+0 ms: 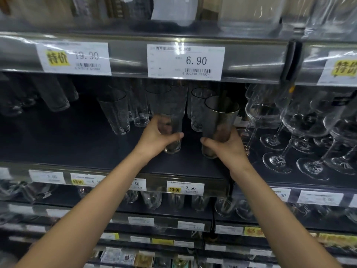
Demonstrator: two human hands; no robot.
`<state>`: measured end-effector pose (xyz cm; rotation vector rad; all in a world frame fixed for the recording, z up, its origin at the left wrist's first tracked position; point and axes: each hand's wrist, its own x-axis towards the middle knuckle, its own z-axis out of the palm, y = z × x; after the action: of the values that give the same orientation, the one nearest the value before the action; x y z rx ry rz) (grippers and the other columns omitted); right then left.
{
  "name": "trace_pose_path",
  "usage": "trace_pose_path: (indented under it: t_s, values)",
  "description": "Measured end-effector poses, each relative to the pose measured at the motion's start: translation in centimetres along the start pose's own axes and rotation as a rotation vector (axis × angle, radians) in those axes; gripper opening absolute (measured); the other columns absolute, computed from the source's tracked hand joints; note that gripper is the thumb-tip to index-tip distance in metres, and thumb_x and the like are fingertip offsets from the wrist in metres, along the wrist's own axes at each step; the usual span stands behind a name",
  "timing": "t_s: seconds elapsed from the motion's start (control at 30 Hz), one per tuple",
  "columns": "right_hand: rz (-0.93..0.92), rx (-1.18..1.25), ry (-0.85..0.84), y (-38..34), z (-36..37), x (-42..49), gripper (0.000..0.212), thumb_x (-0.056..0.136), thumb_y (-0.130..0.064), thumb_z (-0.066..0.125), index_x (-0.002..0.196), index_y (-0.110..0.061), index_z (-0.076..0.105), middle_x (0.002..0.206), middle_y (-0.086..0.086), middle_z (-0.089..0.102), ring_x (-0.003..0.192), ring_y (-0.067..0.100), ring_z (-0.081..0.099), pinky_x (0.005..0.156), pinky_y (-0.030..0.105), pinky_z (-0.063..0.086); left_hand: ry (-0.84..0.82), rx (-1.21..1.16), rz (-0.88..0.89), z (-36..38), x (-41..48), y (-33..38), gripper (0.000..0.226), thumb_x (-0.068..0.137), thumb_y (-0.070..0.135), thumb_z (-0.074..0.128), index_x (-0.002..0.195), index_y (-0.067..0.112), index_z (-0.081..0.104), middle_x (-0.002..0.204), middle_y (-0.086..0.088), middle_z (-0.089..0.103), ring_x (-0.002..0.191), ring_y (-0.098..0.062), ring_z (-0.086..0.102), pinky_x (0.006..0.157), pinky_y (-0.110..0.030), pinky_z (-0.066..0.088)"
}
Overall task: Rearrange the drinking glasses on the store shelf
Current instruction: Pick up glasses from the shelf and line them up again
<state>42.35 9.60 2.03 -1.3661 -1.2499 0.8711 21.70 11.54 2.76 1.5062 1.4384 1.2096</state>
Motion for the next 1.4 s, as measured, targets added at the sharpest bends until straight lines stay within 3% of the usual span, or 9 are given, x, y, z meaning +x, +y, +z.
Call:
trace_pose_path:
  t_s: [0.2,0.3,0.43,0.5,0.63,0.8,1.1,1.23,1.4]
  values:
    - [-0.07,0.059,-0.187,-2.0,-0.4,-3.7,0.046,0.077,-0.024,0.082,0.115,-0.029,0.057,0.1,-0.01,0.068,0.083,-0.01,0.063,0.078,0.019,0.05,0.211,-0.166,0.064,-0.1,-5.3,0.9,0.051,0.078,0.012,0.082,0.117,0.011,0.05,0.104,-0.001,0.068,0.093,-0.005,0.069,0.081,-0.02,0.053]
    - [-0.08,0.155,-0.297,-3.4,-0.7,-5.5,0.04,0.079,-0.028,0.08,0.112,-0.026,0.059,0.097,-0.004,0.07,0.08,-0.004,0.065,0.066,0.011,0.05,0.297,-0.288,0.073,-0.8,-8.9,2.5,0.051,0.076,0.027,0.083,0.116,0.017,0.053,0.097,0.001,0.072,0.091,-0.012,0.071,0.078,-0.022,0.055]
    - [0.088,0.459,-0.461,-4.2,-0.5,-8.5,0.054,0.071,-0.047,0.079,0.115,-0.019,0.064,0.094,-0.005,0.073,0.084,0.013,0.07,0.068,0.028,0.057,0.335,-0.409,-0.019,-1.3,-14.3,3.3,0.046,0.073,0.053,0.076,0.112,0.034,0.061,0.094,-0.004,0.074,0.089,-0.025,0.07,0.085,-0.044,0.056]
    - [0.187,0.574,-0.543,-4.1,-0.1,-9.9,0.072,0.057,-0.06,0.087,0.109,-0.015,0.067,0.092,0.008,0.073,0.076,0.024,0.071,0.067,0.038,0.06,0.37,-0.503,-0.054,-1.6,-17.0,3.4,0.038,0.076,0.053,0.069,0.108,0.034,0.062,0.086,-0.004,0.072,0.081,-0.023,0.069,0.078,-0.042,0.055]
    - [0.293,0.696,-0.744,-3.3,1.7,-12.7,0.062,0.045,-0.068,0.088,0.083,-0.021,0.078,0.08,0.014,0.068,0.059,0.025,0.065,0.054,0.034,0.057,0.483,-0.602,-0.113,-3.0,-21.6,3.2,0.046,0.081,0.052,0.062,0.117,0.024,0.057,0.084,-0.007,0.068,0.068,-0.027,0.068,0.065,-0.04,0.057]
    - [0.385,0.67,-0.913,-3.1,5.3,-15.8,0.096,0.044,-0.068,0.089,0.112,-0.005,0.063,0.084,0.017,0.066,0.059,0.027,0.063,0.053,0.034,0.056,0.716,-0.553,-0.177,-5.7,-26.3,2.2,0.06,0.078,0.057,0.063,0.123,0.019,0.057,0.088,-0.006,0.073,0.067,-0.028,0.068,0.067,-0.04,0.054]
    - [0.407,0.565,-1.218,-5.5,13.9,-21.1,0.092,0.033,-0.068,0.09,0.104,-0.014,0.068,0.085,0.017,0.068,0.059,0.027,0.064,0.052,0.035,0.055,1.004,-0.52,-0.202,-11.9,-33.1,1.3,0.066,0.073,0.058,0.066,0.122,0.014,0.058,0.087,-0.008,0.07,0.064,-0.027,0.065,0.059,-0.035,0.054]
    - [0.391,0.555,-1.345,-6.7,18.3,-23.5,0.064,0.037,-0.068,0.089,0.083,-0.025,0.077,0.084,0.015,0.066,0.058,0.026,0.062,0.05,0.033,0.055,1.102,-0.482,-0.215,-15.4,-35.3,0.3,0.067,0.071,0.06,0.068,0.121,0.016,0.059,0.09,-0.01,0.071,0.07,-0.031,0.067,0.063,-0.038,0.056]
    - [0.409,0.572,-1.416,-8.4,24.5,-25.6,0.074,0.043,-0.065,0.09,0.096,-0.017,0.072,0.085,0.016,0.063,0.058,0.026,0.061,0.052,0.034,0.055,1.161,-0.477,-0.217,-20.9,-36.8,-1.3,0.062,0.078,0.054,0.062,0.126,0.016,0.057,0.092,-0.008,0.071,0.073,-0.03,0.068,0.06,-0.036,0.057]
